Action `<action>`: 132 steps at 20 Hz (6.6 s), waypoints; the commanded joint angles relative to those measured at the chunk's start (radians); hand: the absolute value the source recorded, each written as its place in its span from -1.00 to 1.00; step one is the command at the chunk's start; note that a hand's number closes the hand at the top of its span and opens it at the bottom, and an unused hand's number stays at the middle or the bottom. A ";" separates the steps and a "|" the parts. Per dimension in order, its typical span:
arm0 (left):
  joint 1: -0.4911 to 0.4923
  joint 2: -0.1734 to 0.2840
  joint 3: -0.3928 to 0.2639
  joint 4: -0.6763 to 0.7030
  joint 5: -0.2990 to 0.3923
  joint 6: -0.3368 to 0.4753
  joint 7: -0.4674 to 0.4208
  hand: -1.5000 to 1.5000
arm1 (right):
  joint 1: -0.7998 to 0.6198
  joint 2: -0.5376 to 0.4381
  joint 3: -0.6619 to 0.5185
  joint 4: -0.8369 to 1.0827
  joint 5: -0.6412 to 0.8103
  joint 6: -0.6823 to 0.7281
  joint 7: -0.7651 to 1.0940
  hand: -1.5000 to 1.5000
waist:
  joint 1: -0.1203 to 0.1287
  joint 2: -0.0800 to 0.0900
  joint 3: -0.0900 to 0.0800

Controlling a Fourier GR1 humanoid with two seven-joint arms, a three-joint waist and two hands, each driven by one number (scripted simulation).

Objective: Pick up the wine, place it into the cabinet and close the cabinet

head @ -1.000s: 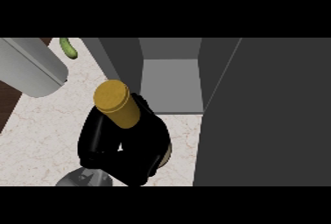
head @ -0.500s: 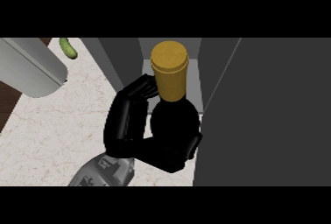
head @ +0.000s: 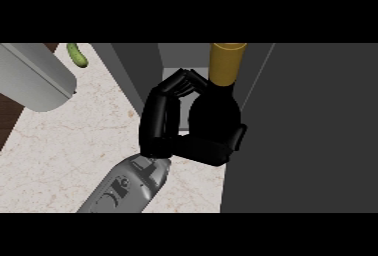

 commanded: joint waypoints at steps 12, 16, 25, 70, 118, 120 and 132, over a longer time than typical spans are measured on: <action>-0.021 0.000 -0.026 0.163 0.206 0.087 -0.206 1.00 | 0.016 0.001 0.012 -0.091 -0.068 0.004 0.032 -1.00 | 0.002 0.000 0.000; 0.024 0.000 -0.009 0.302 0.213 0.017 -0.338 1.00 | 0.031 0.014 0.020 -0.077 -0.049 0.008 -0.002 -1.00 | 0.001 0.001 0.000; -0.045 0.000 0.000 0.473 0.202 0.034 -0.444 1.00 | 0.008 0.007 -0.001 -0.077 -0.060 0.001 0.021 -1.00 | -0.002 0.002 -0.001; -0.554 0.000 0.381 1.276 0.305 -0.089 -0.752 1.00 | 0.049 0.018 -0.008 -0.044 -0.107 0.038 -0.032 -1.00 | -0.040 0.014 0.000; -0.531 0.029 0.530 1.492 0.316 -0.151 -0.897 -1.00 | -0.023 0.052 0.079 0.023 -0.034 0.020 -0.059 -1.00 | -0.062 0.032 -0.002; -0.522 0.011 0.534 1.494 0.314 -0.125 -0.923 -1.00 | -0.039 0.035 0.046 0.017 -0.059 0.019 -0.032 -1.00 | -0.063 0.032 -0.002; -0.477 0.003 0.519 1.490 0.282 -0.267 -0.971 -1.00 | -0.054 0.050 0.084 -0.024 -0.044 -0.008 0.001 -1.00 | -0.052 0.026 -0.003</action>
